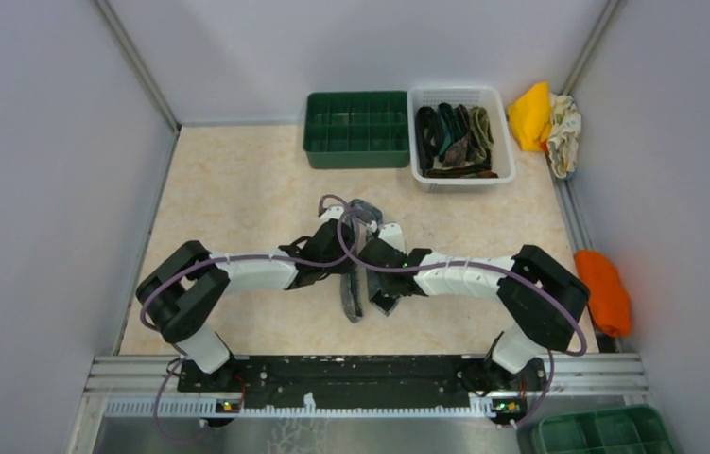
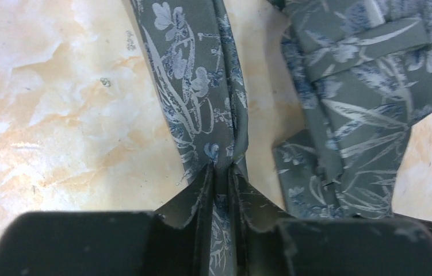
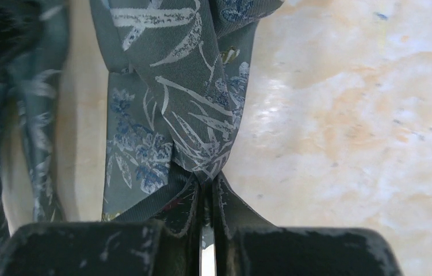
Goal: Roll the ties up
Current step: Flatten out the tie at the center of the board.
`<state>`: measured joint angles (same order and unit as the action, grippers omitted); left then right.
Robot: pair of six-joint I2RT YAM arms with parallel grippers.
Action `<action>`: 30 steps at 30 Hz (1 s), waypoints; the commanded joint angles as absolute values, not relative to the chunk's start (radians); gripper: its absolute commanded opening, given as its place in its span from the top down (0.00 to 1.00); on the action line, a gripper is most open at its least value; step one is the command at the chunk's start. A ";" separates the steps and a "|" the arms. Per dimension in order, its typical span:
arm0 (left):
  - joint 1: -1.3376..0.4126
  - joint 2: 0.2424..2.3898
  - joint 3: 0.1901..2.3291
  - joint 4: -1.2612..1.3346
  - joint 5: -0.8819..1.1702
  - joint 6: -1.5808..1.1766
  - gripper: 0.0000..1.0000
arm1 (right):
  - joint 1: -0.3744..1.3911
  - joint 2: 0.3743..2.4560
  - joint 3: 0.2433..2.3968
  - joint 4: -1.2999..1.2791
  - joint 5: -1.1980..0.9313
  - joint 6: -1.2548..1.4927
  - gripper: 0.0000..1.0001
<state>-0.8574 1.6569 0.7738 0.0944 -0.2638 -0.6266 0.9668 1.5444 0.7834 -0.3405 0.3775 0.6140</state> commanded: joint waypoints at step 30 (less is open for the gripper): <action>-0.639 1.434 0.740 -0.303 -0.442 -0.675 0.73 | 0.389 1.754 1.154 -0.753 0.617 0.400 0.34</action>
<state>-0.7090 1.4223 0.6945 -0.2668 -0.4591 -0.6868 0.4690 1.7222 1.0679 -0.8333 0.6064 0.4919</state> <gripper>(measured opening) 0.259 0.653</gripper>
